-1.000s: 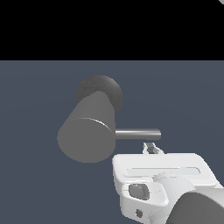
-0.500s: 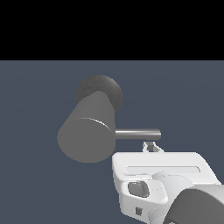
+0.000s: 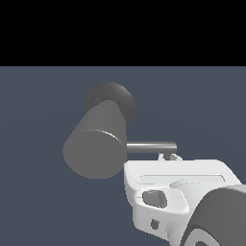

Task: Turn on the faucet by rotating a designated handle.

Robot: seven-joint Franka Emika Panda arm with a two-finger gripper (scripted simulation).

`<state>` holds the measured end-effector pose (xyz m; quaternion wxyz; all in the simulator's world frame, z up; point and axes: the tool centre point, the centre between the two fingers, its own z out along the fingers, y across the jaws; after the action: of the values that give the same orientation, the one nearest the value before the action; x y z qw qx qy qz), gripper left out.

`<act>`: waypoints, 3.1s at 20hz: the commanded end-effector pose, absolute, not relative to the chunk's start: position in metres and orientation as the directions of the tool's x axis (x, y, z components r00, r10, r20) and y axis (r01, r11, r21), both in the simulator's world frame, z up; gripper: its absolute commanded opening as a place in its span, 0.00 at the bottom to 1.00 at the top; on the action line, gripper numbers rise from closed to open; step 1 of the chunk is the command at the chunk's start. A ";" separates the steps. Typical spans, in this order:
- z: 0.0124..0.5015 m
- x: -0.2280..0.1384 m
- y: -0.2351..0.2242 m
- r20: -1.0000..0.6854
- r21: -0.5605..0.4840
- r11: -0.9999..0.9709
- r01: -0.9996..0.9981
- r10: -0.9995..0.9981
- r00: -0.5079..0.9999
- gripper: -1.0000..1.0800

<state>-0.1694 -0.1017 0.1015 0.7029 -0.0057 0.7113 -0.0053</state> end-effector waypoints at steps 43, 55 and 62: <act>0.188 -0.169 -0.089 -1.000 -0.017 1.000 0.000 -0.017 -0.008 0.00; 0.191 -0.171 -0.077 -0.999 -0.017 1.000 -0.011 -0.018 -0.046 0.00; 0.205 -0.170 -0.069 -0.999 -0.017 1.000 -0.008 -0.018 -0.035 0.00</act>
<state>-0.1730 -0.0742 0.1868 0.6765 -0.0063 0.7364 -0.0057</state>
